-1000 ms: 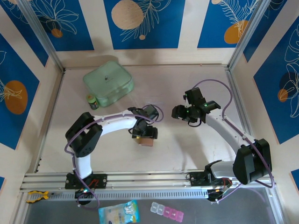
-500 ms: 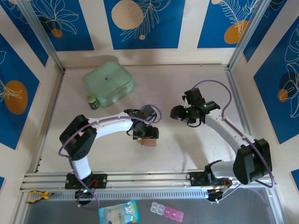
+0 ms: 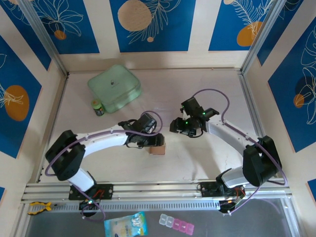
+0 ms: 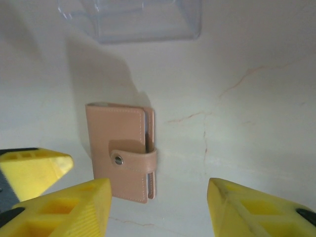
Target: Take the credit cards out of the card holder
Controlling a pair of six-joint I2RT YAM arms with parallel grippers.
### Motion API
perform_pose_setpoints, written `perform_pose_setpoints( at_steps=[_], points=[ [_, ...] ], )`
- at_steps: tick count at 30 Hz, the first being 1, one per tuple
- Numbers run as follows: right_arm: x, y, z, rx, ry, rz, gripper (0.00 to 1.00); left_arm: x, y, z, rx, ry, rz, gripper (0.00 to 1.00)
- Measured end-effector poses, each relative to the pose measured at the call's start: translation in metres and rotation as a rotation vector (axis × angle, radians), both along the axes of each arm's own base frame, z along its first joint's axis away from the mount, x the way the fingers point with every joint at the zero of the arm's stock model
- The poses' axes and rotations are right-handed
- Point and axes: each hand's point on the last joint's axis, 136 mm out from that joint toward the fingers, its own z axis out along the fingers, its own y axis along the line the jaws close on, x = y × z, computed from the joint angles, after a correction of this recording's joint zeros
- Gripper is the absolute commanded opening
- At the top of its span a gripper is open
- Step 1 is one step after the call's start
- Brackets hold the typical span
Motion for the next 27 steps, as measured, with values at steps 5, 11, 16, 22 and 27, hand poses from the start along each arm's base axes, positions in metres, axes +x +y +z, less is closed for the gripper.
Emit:
perform_pose_setpoints(
  at_steps=[5,11,16,22,27],
  points=[
    [-0.011,0.024,-0.013,-0.042,0.056,0.058,0.48,0.015,0.015,-0.001,-0.076,-0.021,0.057,0.64],
    [-0.014,0.052,-0.015,-0.085,0.068,0.114,0.46,0.019,0.026,-0.012,-0.199,-0.001,0.127,0.53],
    [-0.018,0.071,-0.026,-0.132,0.102,0.149,0.41,0.018,0.027,-0.017,-0.287,0.033,0.163,0.43],
    [-0.022,0.082,-0.041,-0.202,0.136,0.177,0.36,0.018,0.028,-0.014,-0.353,0.047,0.188,0.25],
    [-0.022,0.086,-0.048,-0.242,0.154,0.187,0.31,0.019,0.026,-0.010,-0.393,0.063,0.193,0.14]
  ],
)
